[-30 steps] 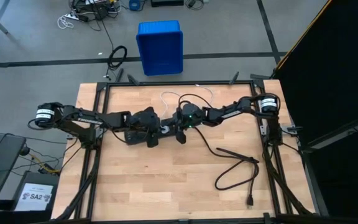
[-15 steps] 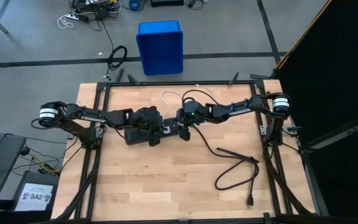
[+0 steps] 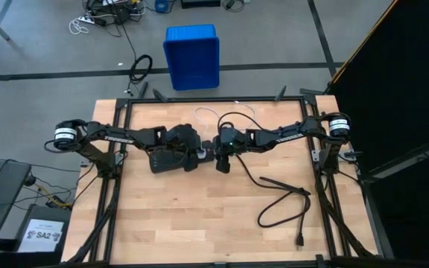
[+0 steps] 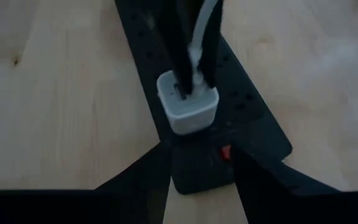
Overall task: Insert USB
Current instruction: Insert the white charger adapter into the black outlet extension
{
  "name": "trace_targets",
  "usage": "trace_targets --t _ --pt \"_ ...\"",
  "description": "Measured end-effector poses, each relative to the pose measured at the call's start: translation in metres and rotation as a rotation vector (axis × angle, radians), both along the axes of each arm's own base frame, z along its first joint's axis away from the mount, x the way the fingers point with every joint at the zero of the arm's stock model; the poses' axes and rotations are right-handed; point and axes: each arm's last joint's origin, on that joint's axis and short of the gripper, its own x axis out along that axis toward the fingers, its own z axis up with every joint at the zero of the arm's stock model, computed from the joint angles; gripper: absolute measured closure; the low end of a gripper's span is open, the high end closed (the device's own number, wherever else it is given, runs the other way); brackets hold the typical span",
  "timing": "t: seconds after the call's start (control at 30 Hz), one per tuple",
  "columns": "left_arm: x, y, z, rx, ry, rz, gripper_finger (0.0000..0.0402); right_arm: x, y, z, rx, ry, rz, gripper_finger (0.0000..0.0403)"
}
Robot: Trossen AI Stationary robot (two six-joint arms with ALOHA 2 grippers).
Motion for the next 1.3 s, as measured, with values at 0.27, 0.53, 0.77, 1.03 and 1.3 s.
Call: trace_targets --t 0.27,0.53,0.77,1.03,1.3 --pt "-0.007 0.003 -0.012 0.001 0.000 0.033 0.0401 0.001 0.000 0.001 0.021 -0.018 -0.016 0.0277" --pt "-0.013 0.001 -0.023 -0.028 -0.060 0.050 0.0401 0.002 0.000 0.003 0.033 -0.047 -0.026 0.0279" --pt "-0.016 -0.006 -0.031 0.003 -0.108 0.007 0.0401 0.003 0.000 0.004 0.033 -0.052 -0.026 0.0280" --pt "-0.022 -0.011 -0.039 0.037 -0.141 0.002 0.0401 0.003 0.000 0.004 0.033 -0.054 -0.027 0.0284" --pt "-0.032 -0.013 -0.047 0.008 -0.220 0.018 0.0401 0.004 -0.001 0.005 0.033 -0.067 -0.029 0.0286"
